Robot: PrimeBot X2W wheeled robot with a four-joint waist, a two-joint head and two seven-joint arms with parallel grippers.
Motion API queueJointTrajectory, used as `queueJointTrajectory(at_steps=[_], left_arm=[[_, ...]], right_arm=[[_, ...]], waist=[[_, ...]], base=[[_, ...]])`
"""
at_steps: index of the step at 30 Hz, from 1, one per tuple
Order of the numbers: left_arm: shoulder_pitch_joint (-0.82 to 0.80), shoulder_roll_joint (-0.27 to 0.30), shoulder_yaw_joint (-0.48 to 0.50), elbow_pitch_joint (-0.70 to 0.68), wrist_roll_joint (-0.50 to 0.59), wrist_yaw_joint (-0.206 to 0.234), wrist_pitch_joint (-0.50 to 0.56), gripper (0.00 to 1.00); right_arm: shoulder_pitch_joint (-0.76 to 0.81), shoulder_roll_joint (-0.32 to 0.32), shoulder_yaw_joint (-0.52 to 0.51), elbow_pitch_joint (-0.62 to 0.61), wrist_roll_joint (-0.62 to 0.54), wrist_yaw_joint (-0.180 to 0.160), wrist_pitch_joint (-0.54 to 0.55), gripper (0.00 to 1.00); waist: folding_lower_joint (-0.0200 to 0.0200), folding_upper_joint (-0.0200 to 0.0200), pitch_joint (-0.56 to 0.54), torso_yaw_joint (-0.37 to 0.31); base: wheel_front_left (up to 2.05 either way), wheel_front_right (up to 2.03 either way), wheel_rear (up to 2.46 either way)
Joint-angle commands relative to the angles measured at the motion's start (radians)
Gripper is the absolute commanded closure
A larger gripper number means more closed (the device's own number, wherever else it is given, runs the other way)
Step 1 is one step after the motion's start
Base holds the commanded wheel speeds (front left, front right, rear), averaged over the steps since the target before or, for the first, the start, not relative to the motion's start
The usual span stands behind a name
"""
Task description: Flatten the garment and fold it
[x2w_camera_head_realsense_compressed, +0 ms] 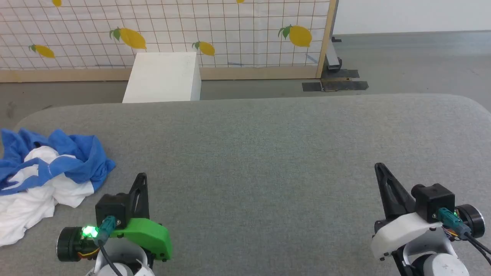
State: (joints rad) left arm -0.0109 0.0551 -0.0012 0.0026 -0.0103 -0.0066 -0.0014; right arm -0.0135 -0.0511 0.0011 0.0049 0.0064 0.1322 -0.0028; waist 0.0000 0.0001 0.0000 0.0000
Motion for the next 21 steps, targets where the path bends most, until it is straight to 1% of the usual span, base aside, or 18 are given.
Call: queueJointTrajectory(at_steps=[1,16,17,21], left_arm=[[0.011,-0.005,0.001,-0.003,0.010,0.007,0.001,1.00],[0.011,-0.005,0.001,-0.003,0.010,0.007,0.001,1.00],[0.000,0.000,0.000,0.000,-0.001,0.000,0.000,0.00],[0.001,0.000,-0.002,0.002,-0.006,0.001,-0.005,0.00]], right_arm=[[0.013,0.001,-0.001,-0.005,-0.006,-0.002,0.003,1.00],[0.013,0.001,-0.001,-0.005,-0.006,-0.002,0.003,1.00],[0.000,0.000,0.000,0.001,0.001,0.000,0.000,0.00],[0.003,0.000,-0.001,0.005,0.009,0.000,-0.005,0.00]], waist=[[0.0000,-0.0001,0.000,0.000],[0.0000,-0.0001,0.000,0.000],[0.0000,-0.0001,0.000,0.000],[0.0000,-0.0001,0.000,0.000]], base=[[0.00,0.00,0.00],[0.00,0.00,0.00],[0.00,0.00,0.00],[0.00,0.00,0.00]])
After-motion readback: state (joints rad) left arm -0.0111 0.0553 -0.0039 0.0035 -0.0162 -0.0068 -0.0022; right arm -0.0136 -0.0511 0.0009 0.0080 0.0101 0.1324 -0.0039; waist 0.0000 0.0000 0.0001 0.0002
